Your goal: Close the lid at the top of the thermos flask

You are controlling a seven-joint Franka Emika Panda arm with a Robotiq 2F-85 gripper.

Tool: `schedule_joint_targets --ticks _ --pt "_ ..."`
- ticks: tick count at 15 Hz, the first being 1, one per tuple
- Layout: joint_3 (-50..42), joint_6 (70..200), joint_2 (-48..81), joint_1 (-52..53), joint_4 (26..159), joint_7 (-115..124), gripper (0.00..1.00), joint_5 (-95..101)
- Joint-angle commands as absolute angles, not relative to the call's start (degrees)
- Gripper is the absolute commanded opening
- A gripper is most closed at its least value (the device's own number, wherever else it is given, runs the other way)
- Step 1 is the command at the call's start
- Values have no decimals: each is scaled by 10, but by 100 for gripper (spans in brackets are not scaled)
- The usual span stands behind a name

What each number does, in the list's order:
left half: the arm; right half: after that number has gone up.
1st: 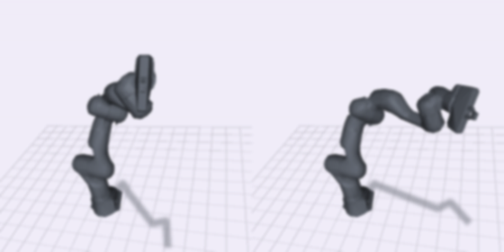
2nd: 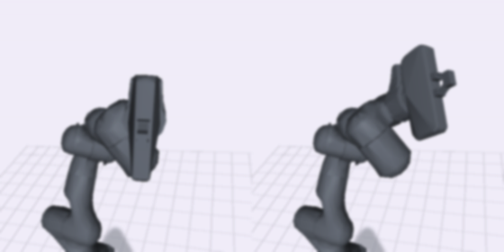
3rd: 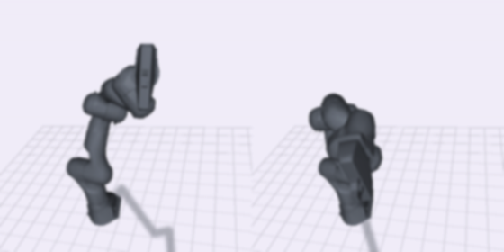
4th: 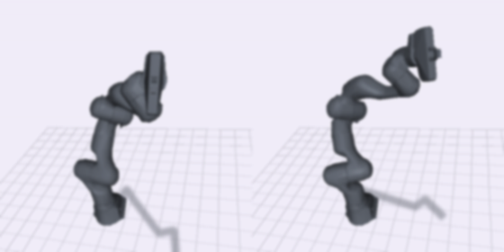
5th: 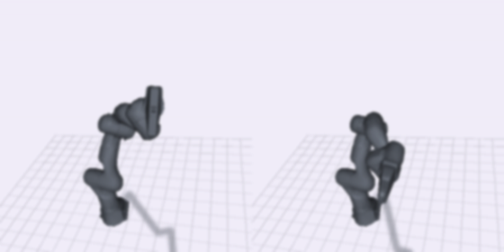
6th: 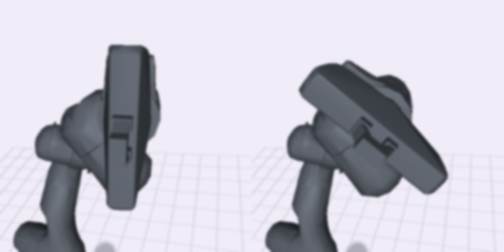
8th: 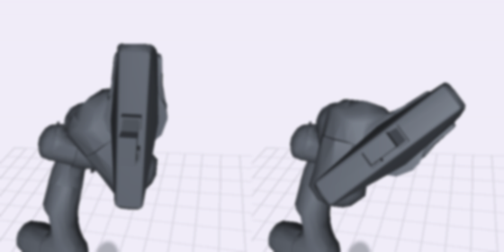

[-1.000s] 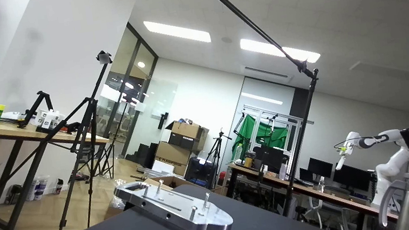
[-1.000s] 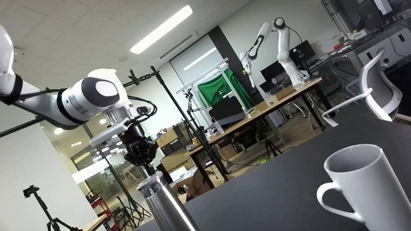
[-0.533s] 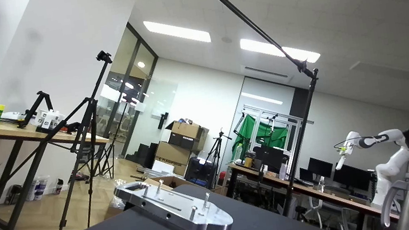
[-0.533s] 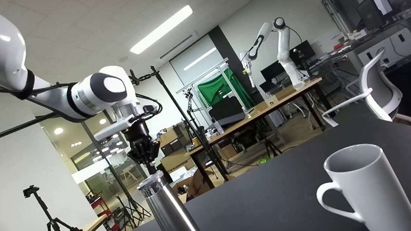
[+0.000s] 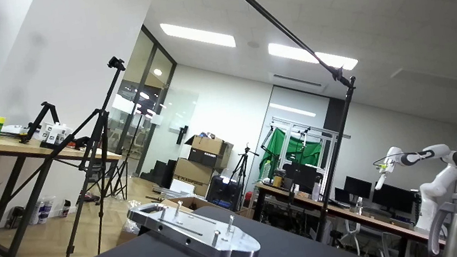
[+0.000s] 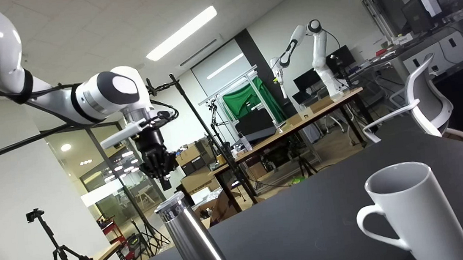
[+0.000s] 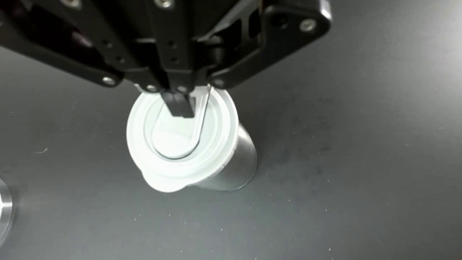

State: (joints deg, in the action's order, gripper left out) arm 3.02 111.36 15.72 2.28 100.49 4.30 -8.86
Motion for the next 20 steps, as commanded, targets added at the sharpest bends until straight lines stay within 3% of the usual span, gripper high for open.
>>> schedule_joint_targets --ticks 1,4,5,8,16,20 --pt "30 1054 112 22 1002 34 0 -86" --pt "28 1028 80 23 1012 21 0 -77" --pt "27 1023 70 23 1017 17 26 -71" --pt "22 1027 41 23 1038 24 39 -27" --pt "10 1094 18 11 1113 37 95 -23" --pt "9 1102 22 12 1121 40 100 -21"
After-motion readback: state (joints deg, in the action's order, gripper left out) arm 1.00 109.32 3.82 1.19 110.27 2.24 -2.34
